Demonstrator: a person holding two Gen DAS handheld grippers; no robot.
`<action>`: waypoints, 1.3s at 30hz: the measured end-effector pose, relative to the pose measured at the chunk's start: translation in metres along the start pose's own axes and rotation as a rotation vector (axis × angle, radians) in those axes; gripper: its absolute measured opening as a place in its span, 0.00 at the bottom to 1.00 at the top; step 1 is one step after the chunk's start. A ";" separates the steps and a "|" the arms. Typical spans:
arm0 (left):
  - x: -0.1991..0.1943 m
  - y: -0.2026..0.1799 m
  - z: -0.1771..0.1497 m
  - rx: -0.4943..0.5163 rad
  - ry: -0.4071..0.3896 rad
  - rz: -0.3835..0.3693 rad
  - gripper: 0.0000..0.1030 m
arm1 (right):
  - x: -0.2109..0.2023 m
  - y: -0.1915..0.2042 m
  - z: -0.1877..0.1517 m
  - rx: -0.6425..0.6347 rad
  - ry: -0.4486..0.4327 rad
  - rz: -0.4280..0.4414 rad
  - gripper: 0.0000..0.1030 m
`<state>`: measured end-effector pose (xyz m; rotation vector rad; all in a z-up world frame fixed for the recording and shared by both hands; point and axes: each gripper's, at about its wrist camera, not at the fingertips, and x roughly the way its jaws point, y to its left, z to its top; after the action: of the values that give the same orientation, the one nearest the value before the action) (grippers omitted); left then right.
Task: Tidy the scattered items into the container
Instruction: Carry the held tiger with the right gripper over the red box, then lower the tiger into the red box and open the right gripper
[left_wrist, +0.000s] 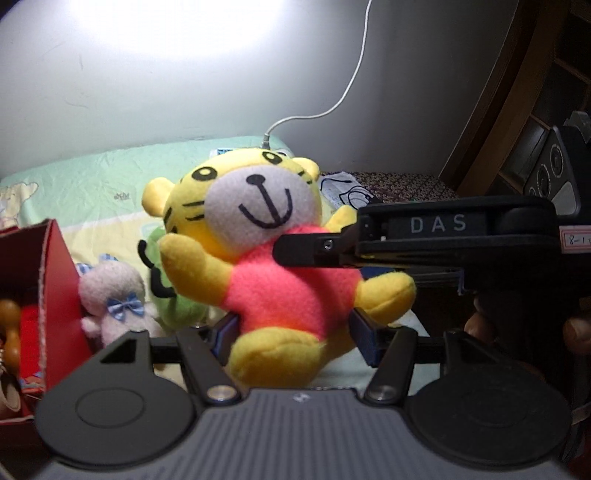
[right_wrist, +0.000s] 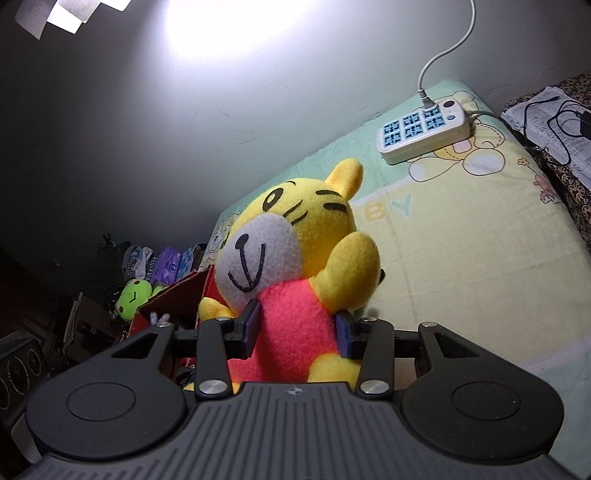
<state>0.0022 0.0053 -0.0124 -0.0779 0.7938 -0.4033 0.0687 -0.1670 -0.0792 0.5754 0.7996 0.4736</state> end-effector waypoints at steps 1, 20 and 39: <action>-0.008 0.006 0.000 0.002 -0.015 0.011 0.59 | 0.003 0.008 0.000 -0.008 -0.005 0.010 0.42; -0.114 0.177 -0.017 -0.099 -0.101 0.207 0.60 | 0.137 0.158 -0.037 -0.067 0.068 0.149 0.43; -0.109 0.252 -0.060 -0.163 0.101 0.164 0.63 | 0.208 0.175 -0.077 0.043 0.291 -0.013 0.43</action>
<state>-0.0278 0.2837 -0.0358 -0.1443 0.9246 -0.1874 0.1049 0.1098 -0.1202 0.5474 1.0921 0.5361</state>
